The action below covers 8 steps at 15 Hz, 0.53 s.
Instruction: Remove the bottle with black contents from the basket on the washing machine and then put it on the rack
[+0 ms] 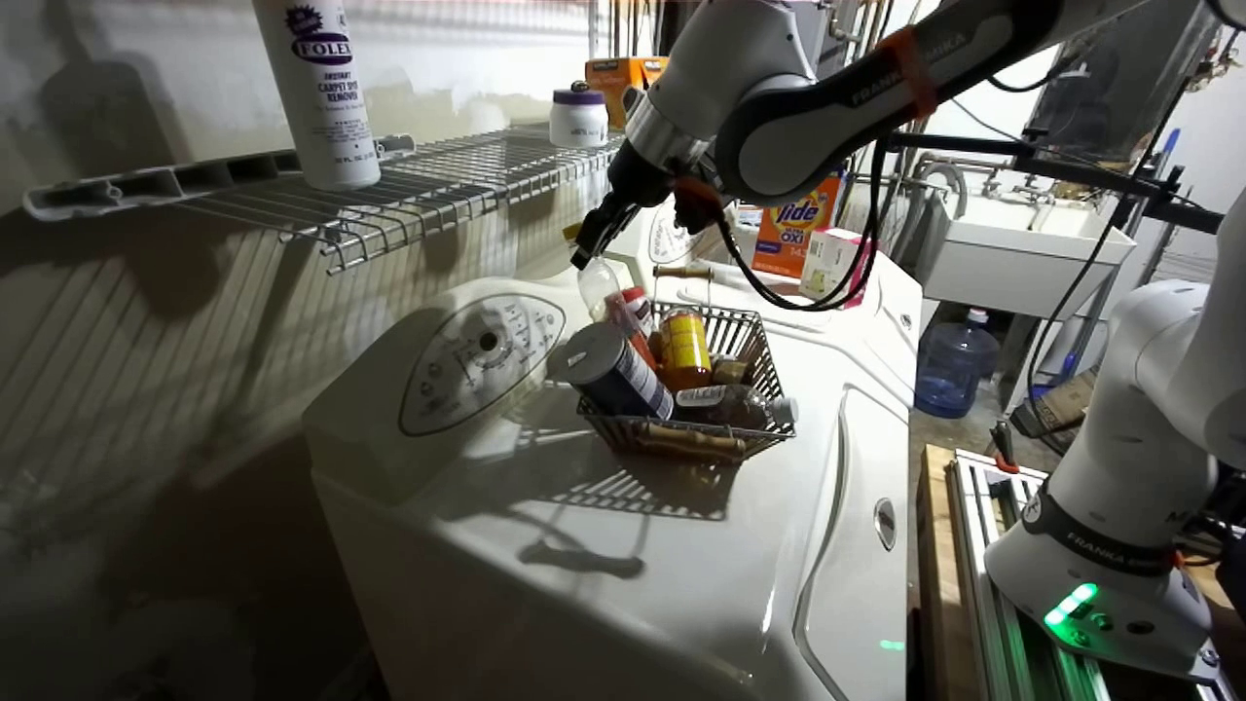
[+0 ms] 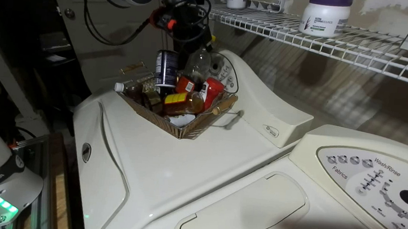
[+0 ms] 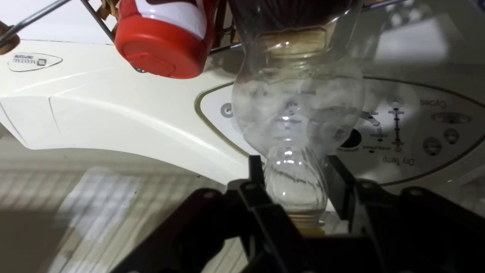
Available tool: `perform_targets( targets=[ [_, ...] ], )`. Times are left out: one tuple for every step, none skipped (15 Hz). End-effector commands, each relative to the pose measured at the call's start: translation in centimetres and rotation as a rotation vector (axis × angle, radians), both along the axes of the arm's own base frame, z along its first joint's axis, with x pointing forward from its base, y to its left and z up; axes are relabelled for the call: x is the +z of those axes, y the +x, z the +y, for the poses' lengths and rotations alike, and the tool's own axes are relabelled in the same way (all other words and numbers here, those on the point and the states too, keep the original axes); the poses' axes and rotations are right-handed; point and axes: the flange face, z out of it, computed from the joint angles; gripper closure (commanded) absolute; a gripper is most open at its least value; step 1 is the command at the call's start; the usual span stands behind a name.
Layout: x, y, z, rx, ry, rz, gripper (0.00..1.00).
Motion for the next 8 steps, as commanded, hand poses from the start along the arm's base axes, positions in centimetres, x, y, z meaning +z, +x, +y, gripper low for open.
perform_targets(
  targets=[
    [2.5,-4.7,-0.2,-0.007,0.020,-0.118,0.81],
    [3.0,-5.6,-0.1,-0.007,0.025,-0.150,0.81],
    [3.6,-6.5,-0.1,-0.007,0.028,-0.189,0.81],
    [4.2,-7.3,-0.1,-0.008,0.030,-0.223,0.81],
    [4.9,-8.1,-0.2,-0.010,0.029,-0.255,0.81],
    [5.4,-8.8,-0.2,-0.011,0.024,-0.283,0.81],
    [5.9,-9.3,-0.3,-0.016,0.019,-0.303,0.81],
    [6.3,-9.8,-0.2,-0.015,0.019,-0.322,0.81]
  ],
)
